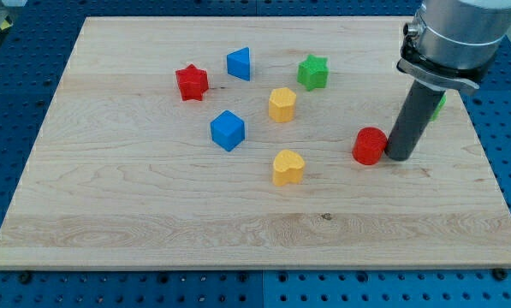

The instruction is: Slightly move the green circle towards the top right side of the red circle

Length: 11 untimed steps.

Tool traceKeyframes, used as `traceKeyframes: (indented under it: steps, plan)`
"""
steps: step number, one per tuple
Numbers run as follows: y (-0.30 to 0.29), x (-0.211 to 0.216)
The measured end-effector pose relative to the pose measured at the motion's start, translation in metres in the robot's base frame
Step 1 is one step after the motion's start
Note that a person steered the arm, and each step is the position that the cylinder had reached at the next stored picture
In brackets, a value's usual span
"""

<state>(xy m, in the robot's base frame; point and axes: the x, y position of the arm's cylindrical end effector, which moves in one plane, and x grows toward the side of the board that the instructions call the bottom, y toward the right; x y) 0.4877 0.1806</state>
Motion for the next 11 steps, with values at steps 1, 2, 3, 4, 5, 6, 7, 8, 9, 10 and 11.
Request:
traceKeyframes:
  steps: [1,2,3,4,5,6,7,8,9,10,11]
  plan:
    - [0.047,0.024]
    - [0.129,0.029]
    - [0.164,0.019]
    - [0.164,-0.001]
    - [0.162,-0.051]
    - [0.161,-0.072]
    - [0.147,-0.079]
    - [0.114,-0.092]
    - [0.099,-0.093]
    - [0.094,-0.093]
    - [0.078,-0.093]
